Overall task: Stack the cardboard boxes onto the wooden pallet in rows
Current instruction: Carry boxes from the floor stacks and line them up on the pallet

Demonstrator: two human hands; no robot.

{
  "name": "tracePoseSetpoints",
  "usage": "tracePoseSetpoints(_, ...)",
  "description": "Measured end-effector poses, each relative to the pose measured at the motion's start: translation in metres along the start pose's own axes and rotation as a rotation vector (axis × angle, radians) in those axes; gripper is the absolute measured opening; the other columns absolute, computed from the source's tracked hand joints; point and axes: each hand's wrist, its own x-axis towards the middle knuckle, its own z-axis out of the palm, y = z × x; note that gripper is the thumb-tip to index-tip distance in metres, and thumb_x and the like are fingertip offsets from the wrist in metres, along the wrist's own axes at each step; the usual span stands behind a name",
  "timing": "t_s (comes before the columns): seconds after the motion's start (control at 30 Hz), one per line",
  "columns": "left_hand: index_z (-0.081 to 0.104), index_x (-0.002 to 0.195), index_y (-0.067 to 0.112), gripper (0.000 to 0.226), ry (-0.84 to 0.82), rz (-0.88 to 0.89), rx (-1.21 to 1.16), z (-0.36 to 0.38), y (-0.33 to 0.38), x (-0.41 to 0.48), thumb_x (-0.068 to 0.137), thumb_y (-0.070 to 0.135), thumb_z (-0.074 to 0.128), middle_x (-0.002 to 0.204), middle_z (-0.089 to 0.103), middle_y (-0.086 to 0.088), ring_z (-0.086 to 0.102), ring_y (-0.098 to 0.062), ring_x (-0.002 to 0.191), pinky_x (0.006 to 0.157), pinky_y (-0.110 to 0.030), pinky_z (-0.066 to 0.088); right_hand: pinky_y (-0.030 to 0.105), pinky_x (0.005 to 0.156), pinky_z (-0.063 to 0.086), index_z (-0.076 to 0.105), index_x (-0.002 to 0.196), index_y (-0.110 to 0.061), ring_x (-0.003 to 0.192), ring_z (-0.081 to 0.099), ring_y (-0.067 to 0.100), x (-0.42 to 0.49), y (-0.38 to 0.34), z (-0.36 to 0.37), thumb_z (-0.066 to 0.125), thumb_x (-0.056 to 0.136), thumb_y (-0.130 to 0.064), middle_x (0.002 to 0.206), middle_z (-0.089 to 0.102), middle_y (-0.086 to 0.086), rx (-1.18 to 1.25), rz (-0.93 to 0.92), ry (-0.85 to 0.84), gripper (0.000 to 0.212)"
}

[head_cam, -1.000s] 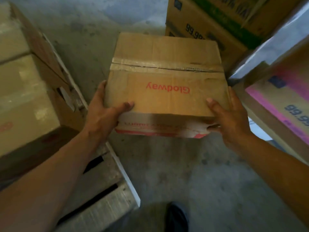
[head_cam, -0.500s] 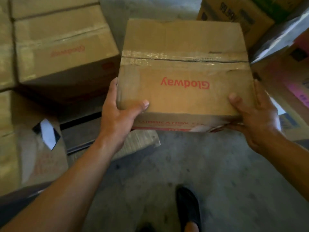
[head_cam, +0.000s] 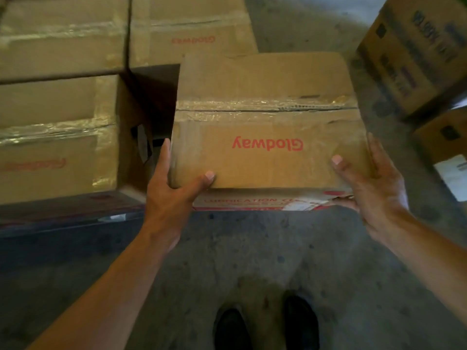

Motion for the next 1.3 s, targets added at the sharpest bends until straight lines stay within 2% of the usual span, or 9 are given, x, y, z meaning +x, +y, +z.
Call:
tracePoseSetpoints(0.2, 0.029, 0.15, 0.053, 0.106, 0.125, -0.037, -0.078, -0.045, -0.014, -0.008, 0.062, 0.037, 0.088, 0.135, 0.043, 0.029, 0.052, -0.01, 0.126, 0.09, -0.046, 0.056, 0.024, 0.056, 0.058, 0.032, 0.149, -0.051, 0.089, 0.067, -0.006, 0.006, 0.007, 0.05, 0.082, 0.079, -0.038, 0.092, 0.054, -0.049, -0.034, 0.011, -0.101, 0.088)
tracePoseSetpoints(0.37, 0.035, 0.147, 0.053, 0.102, 0.192, -0.058, -0.073, -0.061, -0.023, -0.002, 0.06, 0.042, 0.088, 0.141, 0.049, 0.014, 0.057, -0.018, 0.124, 0.09, -0.052, 0.056, 0.035, 0.066, 0.063, 0.033, 0.147, -0.054, 0.101, 0.066, 0.004, 0.016, 0.009, 0.08, 0.084, 0.077, -0.043, 0.108, 0.046, -0.041, -0.092, 0.02, -0.143, 0.087)
tracePoseSetpoints(0.57, 0.037, 0.149, 0.044, 0.091, 0.207, -0.058, -0.107, -0.063, -0.034, 0.022, 0.075, 0.023, 0.085, 0.136, 0.057, 0.01, 0.063, -0.015, 0.117, 0.085, -0.046, 0.06, 0.044, 0.077, 0.063, 0.033, 0.148, -0.053, 0.11, 0.067, 0.014, 0.035, 0.02, 0.102, 0.084, 0.076, -0.045, 0.129, 0.053, -0.023, -0.123, 0.028, -0.151, 0.088)
tracePoseSetpoints(0.73, 0.032, 0.151, 0.048, 0.095, 0.247, -0.077, -0.09, -0.055, -0.039, 0.034, 0.077, 0.017, 0.084, 0.138, 0.048, 0.013, 0.055, -0.016, 0.124, 0.095, -0.051, 0.054, 0.048, 0.084, 0.061, 0.033, 0.15, -0.05, 0.113, 0.064, 0.01, 0.04, 0.041, 0.107, 0.082, 0.079, -0.042, 0.125, 0.049, -0.034, -0.114, 0.044, -0.111, 0.087)
tracePoseSetpoints(0.83, 0.025, 0.155, 0.042, 0.099, 0.278, -0.07, -0.075, -0.053, -0.038, 0.033, 0.079, 0.014, 0.082, 0.137, 0.045, 0.022, 0.051, -0.011, 0.126, 0.103, -0.051, 0.05, 0.048, 0.087, 0.06, 0.033, 0.15, -0.049, 0.116, 0.064, 0.011, 0.036, 0.045, 0.109, 0.081, 0.08, -0.042, 0.138, 0.05, -0.026, -0.103, 0.022, -0.096, 0.086)
tracePoseSetpoints(0.97, 0.014, 0.158, 0.037, 0.104, 0.454, -0.08, 0.015, -0.042, -0.038, 0.035, 0.081, 0.018, 0.081, 0.135, 0.039, 0.024, 0.045, -0.004, 0.126, 0.109, -0.033, 0.04, 0.048, 0.097, 0.055, 0.034, 0.149, -0.051, 0.121, 0.062, 0.014, 0.047, 0.041, 0.116, 0.081, 0.078, -0.046, 0.147, 0.049, -0.018, -0.137, -0.028, -0.104, 0.085)
tracePoseSetpoints(1.07, 0.007, 0.16, 0.032, 0.106, 0.578, -0.136, 0.089, -0.021, -0.038, 0.064, 0.084, 0.017, 0.079, 0.126, 0.04, 0.02, 0.044, -0.001, 0.116, 0.098, -0.017, 0.033, 0.048, 0.093, 0.057, 0.035, 0.148, -0.053, 0.118, 0.064, 0.016, 0.064, 0.049, 0.133, 0.083, 0.077, -0.045, 0.145, 0.05, -0.017, -0.108, 0.085, -0.057, 0.086)
tracePoseSetpoints(1.2, 0.004, 0.16, 0.032, 0.106, 0.667, -0.187, 0.132, -0.023, -0.031, 0.07, 0.086, 0.015, 0.077, 0.131, 0.047, 0.012, 0.047, -0.006, 0.118, 0.102, -0.022, 0.034, 0.051, 0.094, 0.056, 0.032, 0.146, -0.057, 0.122, 0.06, 0.019, 0.061, 0.049, 0.142, 0.082, 0.074, -0.052, 0.147, 0.046, -0.016, -0.127, 0.08, -0.11, 0.088)
tracePoseSetpoints(1.3, 0.005, 0.159, 0.036, 0.107, 0.662, -0.247, 0.093, -0.025, -0.027, 0.074, 0.085, 0.014, 0.078, 0.134, 0.05, 0.009, 0.055, -0.018, 0.122, 0.105, -0.042, 0.048, 0.052, 0.096, 0.055, 0.03, 0.146, -0.058, 0.121, 0.06, 0.019, 0.067, 0.045, 0.142, 0.08, 0.072, -0.056, 0.145, 0.047, -0.018, -0.145, 0.077, -0.137, 0.088)
